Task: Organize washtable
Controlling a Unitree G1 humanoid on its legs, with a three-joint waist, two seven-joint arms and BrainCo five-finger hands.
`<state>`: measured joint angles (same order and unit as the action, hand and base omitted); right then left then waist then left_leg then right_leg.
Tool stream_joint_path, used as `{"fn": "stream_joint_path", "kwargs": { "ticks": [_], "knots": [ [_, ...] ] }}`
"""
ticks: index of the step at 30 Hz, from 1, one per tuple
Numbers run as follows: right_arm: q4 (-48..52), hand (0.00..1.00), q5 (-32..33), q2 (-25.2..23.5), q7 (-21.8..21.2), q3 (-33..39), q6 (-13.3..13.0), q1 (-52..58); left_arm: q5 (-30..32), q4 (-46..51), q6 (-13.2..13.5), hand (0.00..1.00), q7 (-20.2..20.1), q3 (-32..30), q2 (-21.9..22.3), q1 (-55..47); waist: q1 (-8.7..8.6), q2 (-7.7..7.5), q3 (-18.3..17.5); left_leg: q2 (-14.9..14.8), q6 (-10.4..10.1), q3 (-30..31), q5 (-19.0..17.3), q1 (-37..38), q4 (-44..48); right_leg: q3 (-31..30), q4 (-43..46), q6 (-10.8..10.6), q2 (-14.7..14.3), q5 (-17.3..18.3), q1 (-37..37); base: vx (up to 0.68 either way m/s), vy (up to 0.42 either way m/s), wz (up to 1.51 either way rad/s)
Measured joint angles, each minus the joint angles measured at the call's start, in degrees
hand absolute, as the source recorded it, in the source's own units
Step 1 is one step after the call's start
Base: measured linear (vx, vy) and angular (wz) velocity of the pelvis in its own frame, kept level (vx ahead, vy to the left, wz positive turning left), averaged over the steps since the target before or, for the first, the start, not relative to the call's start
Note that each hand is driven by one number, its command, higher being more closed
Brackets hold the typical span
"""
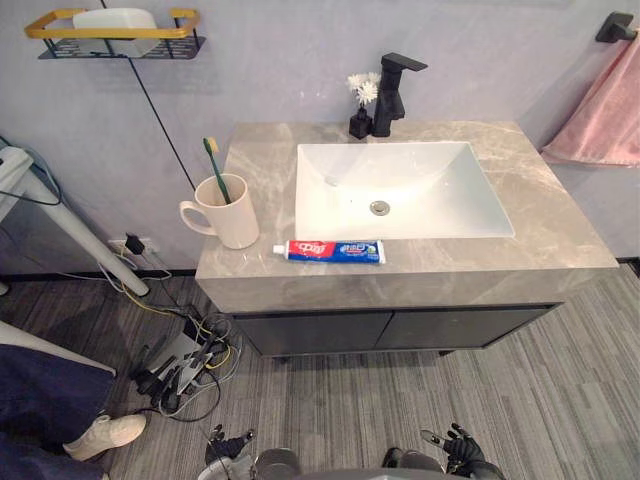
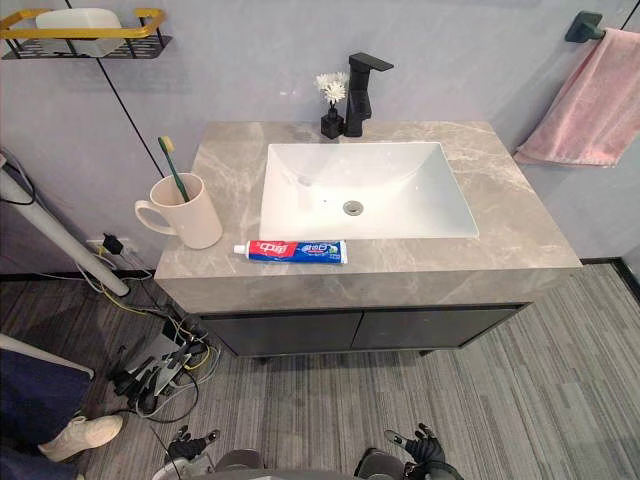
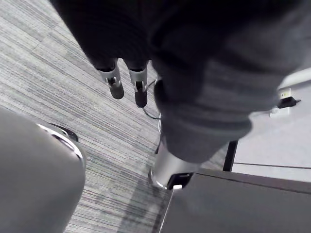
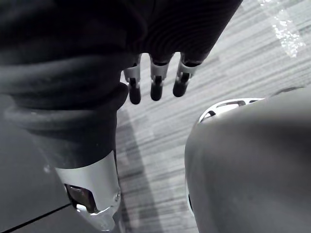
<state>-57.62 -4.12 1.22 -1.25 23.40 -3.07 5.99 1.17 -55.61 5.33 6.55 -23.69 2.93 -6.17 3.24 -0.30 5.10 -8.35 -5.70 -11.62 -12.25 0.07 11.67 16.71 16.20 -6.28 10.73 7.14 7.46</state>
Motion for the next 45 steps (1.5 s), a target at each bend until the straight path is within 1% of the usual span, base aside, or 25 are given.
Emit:
{"fn": "stream_joint_path", "kwargs": {
  "ticks": [1, 3, 5, 8, 11, 14, 17, 18, 19, 29, 31, 33, 34, 38, 45],
  "knots": [
    [-0.32, 0.00, -0.02, 0.15, -0.01, -0.02, -0.03, -0.16, 0.08, -0.18, 0.00, 0.00, 0.00, 0.96, -0.20, 0.00, -0.14, 0.02, -0.05, 0.39, -0.11, -0.46, 0.90, 1.03, -1.87, -0.46, -0.93, 0.08, -0.12, -0.51, -0.10, 0.12, 0.018, -0.19],
    [-1.39, 0.00, -0.51, 0.52, 0.05, 0.09, -0.10, -0.75, 0.18, -0.70, 0.01, 0.00, -0.03, 1.69, -0.47, -0.01, -0.68, 0.17, -0.16, 0.53, -0.05, -1.43, 1.11, 2.19, -3.28, -1.51, -2.49, 0.25, -0.60, -1.37, -0.61, 0.11, 0.042, -0.27],
    [-1.84, 0.00, -0.82, 0.58, 0.14, 0.32, -0.12, -0.92, 0.67, -1.39, -0.01, 0.00, -0.04, 2.08, -0.85, -0.01, -1.00, 0.15, -0.33, 0.79, -0.02, -1.99, 1.13, 3.68, -3.97, -2.23, -4.69, -0.22, -0.88, -2.24, -2.21, 0.09, 0.056, -0.27],
    [-2.36, 0.00, -0.82, 1.07, 0.29, 0.30, -0.35, -0.01, 1.34, -2.40, 0.06, 0.00, -0.21, 4.52, -1.51, 0.02, -1.12, 0.20, -1.39, 1.94, 0.44, -2.68, 1.41, 4.76, -4.46, -3.19, -8.76, -0.84, -0.61, -4.31, -4.20, 0.06, 0.079, -0.18],
    [-3.25, 0.00, -0.72, 1.41, 0.31, 0.34, -0.43, 0.86, 1.70, -2.81, 0.14, 0.00, -0.30, 5.88, -2.22, 0.05, -1.14, -0.24, -1.88, 3.09, 0.85, -2.61, 1.67, 4.75, -4.49, -3.48, -12.04, -1.29, 0.07, -5.97, -5.66, 0.03, 0.069, -0.01],
    [-4.80, 0.00, -0.37, 1.46, 0.20, 0.49, -0.35, 1.28, 1.69, -3.62, 0.24, 0.00, -0.34, 6.04, -2.96, 0.19, -1.21, -0.76, -2.14, 3.49, 0.85, -2.56, 1.67, 5.49, -4.49, -3.28, -14.22, -1.21, 0.25, -6.58, -7.62, 0.01, 0.038, 0.05],
    [-6.19, 0.00, 0.17, 1.49, -0.01, 1.47, -0.35, 1.22, 1.69, -4.27, 0.26, 0.00, -0.36, 6.04, -3.10, 0.28, -1.26, -0.79, -2.18, 3.50, 0.85, -2.51, 1.67, 6.28, -4.60, -3.12, -14.76, -1.22, 0.19, -6.64, -8.64, 0.00, 0.001, 0.01],
    [-6.48, 0.00, 0.23, 1.50, 0.00, 1.61, -0.26, 1.31, 1.69, -4.61, 0.27, 0.00, -0.39, 6.03, -3.15, 0.38, -1.44, -0.77, -2.17, 3.50, 0.85, -2.42, 1.67, 6.49, -4.82, -2.92, -15.47, -1.54, 0.13, -6.93, -9.20, 0.00, 0.000, 0.00],
    [-8.47, 0.00, 1.28, 2.47, -0.11, 2.81, -0.08, 1.11, 1.64, -5.68, 0.27, 0.00, -1.50, 5.75, -3.64, 0.60, -2.64, 0.62, -1.26, 3.25, 1.49, -0.65, 2.10, 6.90, -7.73, -2.61, -21.30, -1.26, -1.48, -10.91, -11.07, 0.00, 0.000, 0.00],
    [-8.79, 0.00, 1.56, 2.09, -0.03, 4.32, -0.07, 1.29, 1.20, -5.80, 0.38, 0.00, -1.65, 5.52, -3.66, 0.59, -2.55, 0.37, -1.00, 3.26, 1.49, -0.54, 2.10, 8.09, -7.70, -2.47, -21.30, -1.26, -1.46, -10.91, -12.31, 0.00, 0.000, 0.00],
    [-8.83, 0.00, 2.37, 1.40, 0.08, 6.18, -0.07, 1.35, 0.47, -6.00, 0.57, 0.00, -2.19, 5.52, -3.66, 0.58, -2.50, 0.31, -0.78, 3.29, 1.49, -0.53, 2.10, 8.86, -7.67, -2.45, -21.30, -1.25, -1.39, -10.90, -13.11, -0.05, -0.023, 0.01],
    [-8.84, 0.00, 3.06, 1.31, 0.13, 6.55, -0.07, 1.80, 0.28, -6.14, 0.89, 0.00, -2.86, 5.52, -3.66, 0.58, -2.41, 0.36, -0.77, 3.30, 1.49, -0.39, 2.10, 8.96, -7.64, -2.32, -21.23, -1.25, -1.35, -10.90, -13.27, -0.06, -0.028, 0.04],
    [-8.84, 0.00, 3.59, 1.19, 0.17, 6.69, -0.07, 2.15, -0.57, -6.37, 1.14, 0.00, -2.97, 5.52, -3.61, 0.56, -2.42, 0.44, -0.73, 3.29, 1.50, -0.34, 2.10, 8.99, -7.61, -2.29, -21.18, -1.25, -1.35, -10.91, -13.29, -0.06, -0.031, 0.03],
    [-8.83, 0.00, 4.16, 1.03, 1.11, 7.81, -0.07, 3.36, -0.84, -6.86, 1.43, 0.00, -3.94, 5.48, -3.39, 0.57, -2.46, 0.96, -0.59, 3.17, 1.49, -0.63, 2.10, 9.90, -7.77, -2.57, -21.09, -1.26, -1.42, -10.91, -13.86, -0.06, -0.034, -0.04],
    [-8.37, 0.00, 4.25, 1.40, 1.31, 7.81, -0.21, 3.91, -0.85, -6.93, 1.42, 0.00, -4.00, 5.48, -2.47, 0.55, -2.47, 1.90, -0.30, 3.16, 1.30, -0.86, 2.33, 10.68, -9.07, -2.61, -21.51, -1.31, -1.60, -10.94, -14.10, -0.03, -0.020, -0.02]
  ]
}}
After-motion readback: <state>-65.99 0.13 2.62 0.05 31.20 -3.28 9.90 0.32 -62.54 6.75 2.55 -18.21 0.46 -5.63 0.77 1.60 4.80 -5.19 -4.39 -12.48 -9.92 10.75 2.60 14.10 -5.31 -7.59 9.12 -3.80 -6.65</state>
